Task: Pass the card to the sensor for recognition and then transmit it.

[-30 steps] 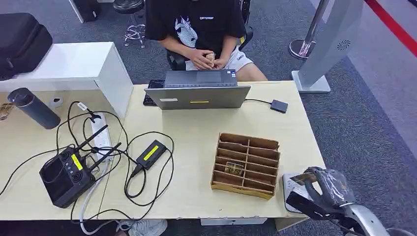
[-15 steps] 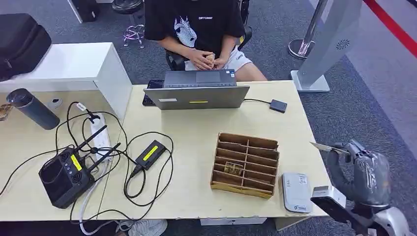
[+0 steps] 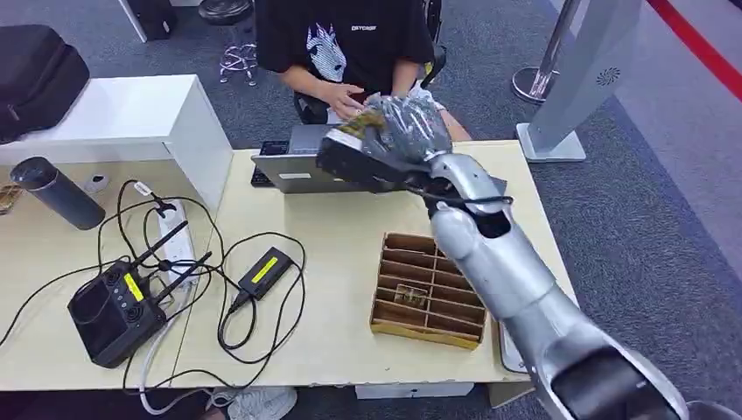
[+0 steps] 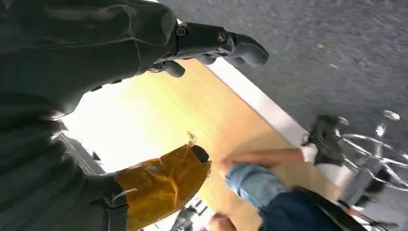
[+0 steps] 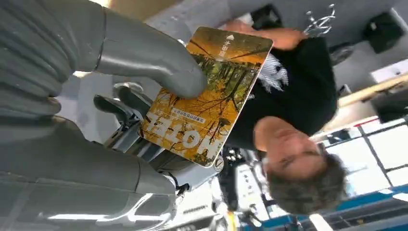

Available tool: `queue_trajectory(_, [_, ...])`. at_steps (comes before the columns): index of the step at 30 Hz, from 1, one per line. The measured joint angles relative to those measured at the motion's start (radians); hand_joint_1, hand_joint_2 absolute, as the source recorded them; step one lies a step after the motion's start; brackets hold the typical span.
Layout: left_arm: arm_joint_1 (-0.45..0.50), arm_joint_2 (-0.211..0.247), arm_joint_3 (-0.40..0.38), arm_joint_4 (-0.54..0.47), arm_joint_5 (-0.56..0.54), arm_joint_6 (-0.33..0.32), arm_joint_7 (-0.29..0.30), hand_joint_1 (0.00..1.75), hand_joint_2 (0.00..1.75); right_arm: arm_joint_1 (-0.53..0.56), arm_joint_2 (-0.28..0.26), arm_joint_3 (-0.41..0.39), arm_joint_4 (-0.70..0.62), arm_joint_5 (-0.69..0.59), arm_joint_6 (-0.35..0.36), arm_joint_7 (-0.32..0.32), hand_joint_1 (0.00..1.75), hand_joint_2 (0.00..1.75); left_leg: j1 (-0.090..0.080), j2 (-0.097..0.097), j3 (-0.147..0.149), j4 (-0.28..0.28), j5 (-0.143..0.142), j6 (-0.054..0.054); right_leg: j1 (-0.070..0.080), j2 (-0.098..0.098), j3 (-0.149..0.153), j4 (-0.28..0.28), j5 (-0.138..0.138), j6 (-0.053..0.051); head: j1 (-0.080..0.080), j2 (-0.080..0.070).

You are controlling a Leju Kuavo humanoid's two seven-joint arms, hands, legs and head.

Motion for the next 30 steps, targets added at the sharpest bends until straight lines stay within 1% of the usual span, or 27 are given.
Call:
queue_trajectory(3, [-0.001,0.004,-0.013,0.000,-0.001,0.000,0.010,0.00,1.75,-0.105,0.084,0.026,0.171,-0.003,-0.001,0.019,1.75,1.75,0.000,-0.004,-0.001,0.000,0.000,0.000,0.000,-0.004,0.000,0.000,-0.001,0.000,0.000,0.000])
queue_trajectory(5, [0.002,0.006,-0.016,0.000,0.000,0.000,0.011,0.00,1.75,-0.150,0.111,0.037,0.249,0.000,-0.010,0.019,1.75,1.75,0.000,-0.004,-0.002,0.000,0.000,0.000,0.000,-0.004,0.000,0.000,-0.002,0.000,0.000,0.000])
queue_trajectory(10, [0.003,0.008,-0.020,0.000,0.004,-0.003,0.011,0.00,1.75,-0.196,0.158,0.055,0.368,0.006,-0.029,0.012,1.75,1.75,0.000,-0.003,-0.002,0.000,-0.001,0.001,0.000,-0.004,0.000,-0.001,-0.002,0.000,0.000,0.000])
queue_trajectory(16, [0.009,0.010,-0.021,0.000,0.004,-0.005,0.011,0.00,1.75,-0.206,0.176,0.067,0.442,0.016,-0.033,0.010,1.75,1.75,0.000,-0.003,-0.002,0.000,-0.001,0.001,0.000,-0.004,0.000,-0.002,-0.001,0.000,-0.001,0.000])
queue_trajectory(22, [0.011,0.012,-0.021,0.000,0.004,-0.005,0.011,0.00,1.75,-0.212,0.180,0.071,0.471,0.018,-0.037,0.011,1.73,1.75,0.000,-0.003,-0.002,0.000,-0.001,0.001,0.000,-0.004,0.000,-0.001,-0.002,0.000,0.000,0.000])
queue_trajectory(23, [0.011,0.012,-0.021,0.000,0.003,-0.005,0.011,0.00,1.75,-0.213,0.181,0.072,0.475,0.020,-0.037,0.011,1.75,1.75,0.000,-0.003,-0.002,0.000,-0.001,0.001,0.000,-0.004,0.000,-0.001,-0.002,0.000,0.000,0.000])
queue_trajectory(28, [0.012,0.012,-0.022,0.000,-0.002,-0.007,0.010,0.00,1.75,-0.223,0.183,0.088,0.504,0.070,-0.044,0.035,1.75,1.75,0.000,-0.003,-0.002,0.000,-0.002,0.001,0.000,-0.004,0.000,-0.001,-0.002,0.001,0.000,0.000])
queue_trajectory(29, [0.012,0.012,-0.022,0.000,-0.004,-0.008,0.010,0.00,1.75,-0.224,0.183,0.091,0.509,0.076,-0.043,0.040,1.31,1.75,0.000,-0.003,-0.002,0.000,-0.002,0.002,0.000,-0.004,0.000,-0.001,-0.002,0.001,0.000,0.000])
queue_trajectory(30, [0.012,0.012,-0.022,0.000,-0.006,-0.010,0.010,0.00,1.75,-0.225,0.184,0.095,0.516,0.082,-0.042,0.042,0.00,1.75,0.000,-0.003,-0.002,0.000,-0.002,0.002,0.000,-0.004,0.000,-0.002,-0.002,0.001,0.000,0.000])
